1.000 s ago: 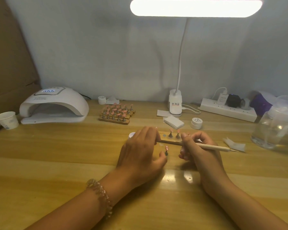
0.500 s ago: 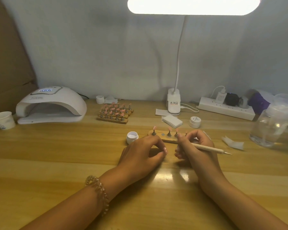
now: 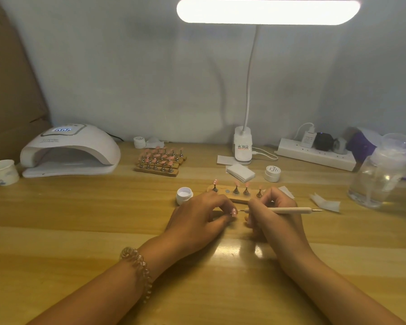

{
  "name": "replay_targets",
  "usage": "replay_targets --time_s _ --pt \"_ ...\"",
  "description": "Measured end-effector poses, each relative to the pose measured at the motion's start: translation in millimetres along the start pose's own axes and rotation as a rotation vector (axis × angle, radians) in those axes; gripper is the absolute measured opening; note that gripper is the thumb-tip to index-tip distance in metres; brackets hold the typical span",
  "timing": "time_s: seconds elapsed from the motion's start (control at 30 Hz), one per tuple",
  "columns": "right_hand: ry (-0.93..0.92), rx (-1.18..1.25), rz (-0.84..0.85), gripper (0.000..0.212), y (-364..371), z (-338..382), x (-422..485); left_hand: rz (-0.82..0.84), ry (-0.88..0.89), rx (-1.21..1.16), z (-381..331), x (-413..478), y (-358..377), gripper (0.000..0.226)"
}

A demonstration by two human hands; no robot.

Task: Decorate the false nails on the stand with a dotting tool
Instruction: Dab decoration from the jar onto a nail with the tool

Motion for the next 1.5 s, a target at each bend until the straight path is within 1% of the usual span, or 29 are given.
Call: replay_targets --time_s 0.13,0.4,0.57,0.83,1.23,1.4,1.5 --pt "0.02 -0.035 0.006 0.017 0.9 -0.7 0.3 -0.015 -0.001 -0.013 -0.2 -1.2 -0.7 0.018" --pt "0.022 -0.083 0.02 0.019 3.1 -1.2 -0.4 -0.017 -0.008 -0.024 0.8 -1.3 -0.5 0.014" --pt "0.014 -0.097 0.032 0.02 2.9 -0.4 -1.0 -0.013 -0.009 -0.015 -0.3 -0.5 -1.2 0.018" --pt "0.011 -0.11 0.037 0.019 4.1 1.8 -1.8 -0.001 -0.012 -0.01 -0.5 -0.8 -1.8 0.013" --pt "0.011 -0.127 0.04 0.017 4.6 1.2 -2.2 -0.003 -0.014 -0.012 -1.1 -0.9 -1.7 0.017" --pt "0.022 -0.103 0.039 0.02 4.5 0.2 -1.9 -0.019 -0.011 -0.029 -0.2 -1.5 -1.1 0.011" --pt "0.022 -0.1 0.043 0.02 4.5 0.3 -2.5 -0.024 -0.007 -0.029 -0.2 -1.3 -1.3 0.018"
Point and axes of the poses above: each hand's wrist, its own x-axis towards the middle knuckle, its own y-axis out of the palm, z = x × y, the point moved 3 cm from there along x, towards the middle knuckle, and after that the axes turned 12 degrees about y, right-handed, at the moved point
